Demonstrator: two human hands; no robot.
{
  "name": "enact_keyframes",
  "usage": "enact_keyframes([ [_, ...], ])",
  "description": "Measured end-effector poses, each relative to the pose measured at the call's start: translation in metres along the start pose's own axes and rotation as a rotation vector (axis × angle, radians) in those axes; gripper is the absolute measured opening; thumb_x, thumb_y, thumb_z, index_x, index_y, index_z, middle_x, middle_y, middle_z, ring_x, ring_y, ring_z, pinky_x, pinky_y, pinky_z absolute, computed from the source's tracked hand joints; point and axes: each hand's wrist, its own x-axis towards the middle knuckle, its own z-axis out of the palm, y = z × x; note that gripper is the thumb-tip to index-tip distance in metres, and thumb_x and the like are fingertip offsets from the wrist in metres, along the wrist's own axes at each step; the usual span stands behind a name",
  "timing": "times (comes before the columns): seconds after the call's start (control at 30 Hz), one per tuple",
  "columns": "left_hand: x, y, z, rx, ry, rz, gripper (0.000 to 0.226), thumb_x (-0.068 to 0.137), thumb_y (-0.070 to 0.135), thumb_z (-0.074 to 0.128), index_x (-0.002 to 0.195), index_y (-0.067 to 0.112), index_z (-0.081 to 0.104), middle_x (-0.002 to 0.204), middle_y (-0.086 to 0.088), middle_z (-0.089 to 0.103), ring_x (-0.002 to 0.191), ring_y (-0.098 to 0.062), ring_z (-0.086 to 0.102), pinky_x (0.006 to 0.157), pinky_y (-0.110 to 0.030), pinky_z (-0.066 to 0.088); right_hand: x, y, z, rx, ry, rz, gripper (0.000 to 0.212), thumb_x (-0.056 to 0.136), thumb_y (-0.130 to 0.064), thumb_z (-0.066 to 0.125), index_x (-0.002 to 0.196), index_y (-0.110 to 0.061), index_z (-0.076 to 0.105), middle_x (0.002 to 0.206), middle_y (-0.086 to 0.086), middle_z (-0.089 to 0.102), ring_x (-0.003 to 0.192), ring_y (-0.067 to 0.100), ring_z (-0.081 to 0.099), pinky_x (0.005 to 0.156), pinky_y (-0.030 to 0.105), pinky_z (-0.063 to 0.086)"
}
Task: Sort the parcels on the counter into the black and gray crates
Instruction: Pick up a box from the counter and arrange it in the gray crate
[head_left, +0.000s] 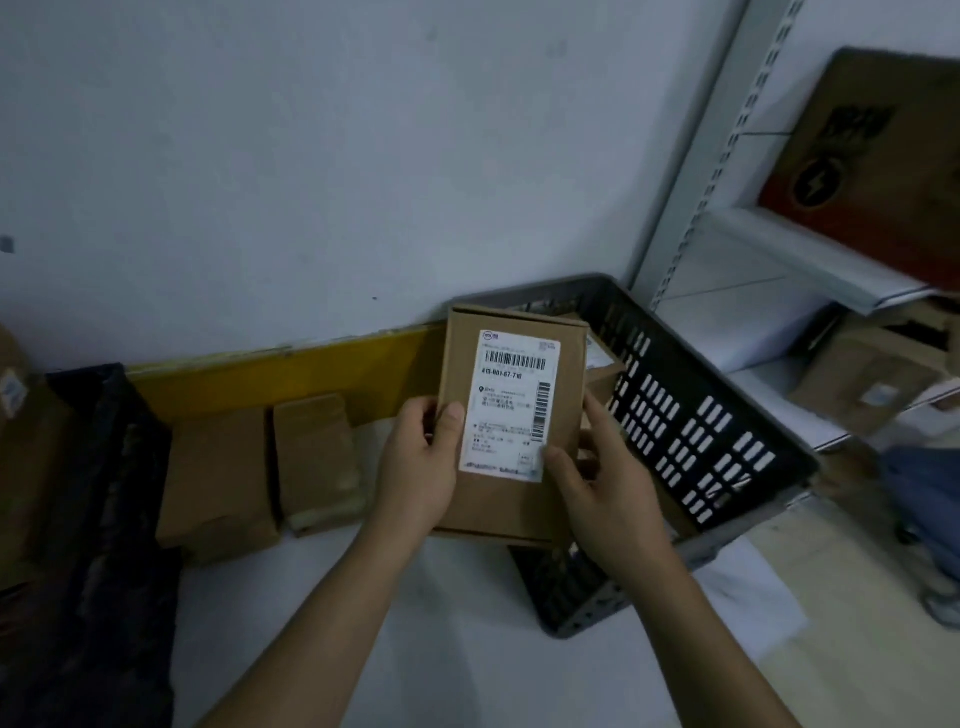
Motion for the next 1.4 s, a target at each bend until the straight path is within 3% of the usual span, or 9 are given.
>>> enact_keyframes([
  [0.13,0.004,0.013,0.042,0.074,-0.128,0.088,0.036,0.108,0.055,0.05,0.137,0.034,0.056,0.117,0.017,0.071,0.105,-0.004,0.069,0.088,-0.044,0.064,0.021,0.024,-0.047,-0.03,0.03,0.023,0.075,0.107,-0.033,0.064,0.158,-0.066,0.02,0.117,-0.046,0.053,0.1,-0.029,0.057,0.077,0.013,0.049],
  [0.4,0.026,0.014,0.124,0.518,-0.052,0.282,0.062,0.107,0.061,0.044,0.156,0.023,0.044,0.155,0.0,0.047,0.138,-0.018,0.048,0.107,-0.037,0.047,0.112,0.1,-0.151,-0.268,-0.017,-0.04,0.085,0.11,-0.033,0.057,0.164,-0.061,-0.002,0.141,-0.006,0.066,0.105,0.014,0.068,0.082,0.034,0.053],
  [0.5,0.027,0.01,0.154,0.742,-0.047,0.302,0.068,0.106,0.063,0.04,0.158,0.021,0.041,0.158,-0.001,0.042,0.147,-0.024,0.037,0.118,-0.048,0.041,0.147,0.137,-0.18,-0.41,-0.116,-0.106,0.09,0.111,-0.028,0.054,0.158,-0.07,-0.009,0.147,0.008,0.065,0.12,0.034,0.069,0.092,0.045,0.054],
  [0.63,0.019,0.001,0.183,0.901,-0.077,0.218,0.085,0.1,0.075,0.03,0.167,0.022,0.028,0.173,-0.004,0.021,0.162,-0.029,0.012,0.128,-0.058,0.024,0.175,0.182,-0.191,-0.547,-0.341,-0.133,0.091,0.11,-0.021,0.053,0.16,-0.068,-0.007,0.168,0.011,0.041,0.126,0.037,0.064,0.099,0.051,0.055],
  [0.73,0.016,-0.005,0.195,0.988,-0.08,0.162,0.093,0.096,0.083,0.022,0.17,0.026,0.014,0.179,-0.004,0.006,0.164,-0.027,-0.004,0.132,-0.059,0.011,0.19,0.212,-0.186,-0.673,-0.567,-0.06,0.087,0.11,-0.024,0.05,0.166,-0.056,-0.008,0.154,0.019,0.053,0.121,0.038,0.065,0.101,0.048,0.056],
  [1.07,0.012,-0.007,0.201,1.105,-0.057,0.174,0.092,0.098,0.082,0.019,0.169,0.024,0.02,0.178,-0.011,0.015,0.165,-0.031,0.004,0.131,-0.06,0.008,0.199,0.249,-0.149,-0.677,-1.083,0.089,0.109,0.111,-0.035,0.057,0.158,-0.033,-0.041,0.169,0.018,0.039,0.145,0.033,0.053,0.121,0.042,0.045],
  [1.23,0.01,-0.006,0.203,1.087,-0.035,0.183,0.089,0.099,0.079,0.022,0.167,0.022,0.025,0.176,-0.013,0.021,0.164,-0.032,0.012,0.131,-0.06,0.011,0.2,0.259,-0.149,-0.646,-1.039,0.216,0.068,0.115,-0.054,0.022,0.173,-0.03,-0.005,0.168,0.014,0.041,0.149,0.035,0.049,0.123,0.043,0.04],
  [1.3,0.01,-0.007,0.203,1.081,-0.025,0.182,0.087,0.1,0.078,0.025,0.166,0.022,0.027,0.176,-0.013,0.022,0.163,-0.033,0.014,0.13,-0.06,0.013,0.204,0.264,-0.148,-0.763,-1.043,0.167,0.073,0.115,-0.042,0.036,0.173,-0.023,-0.003,0.164,0.019,0.046,0.143,0.037,0.054,0.118,0.043,0.044],
  [1.4,0.01,-0.007,0.203,1.078,-0.016,0.171,0.086,0.1,0.077,0.028,0.166,0.022,0.029,0.175,-0.013,0.023,0.163,-0.033,0.015,0.13,-0.06,0.013,0.206,0.264,-0.138,-0.736,-1.184,0.106,0.106,0.109,-0.037,0.061,0.166,-0.03,-0.029,0.169,0.012,0.04,0.147,0.031,0.05,0.122,0.041,0.042],
])
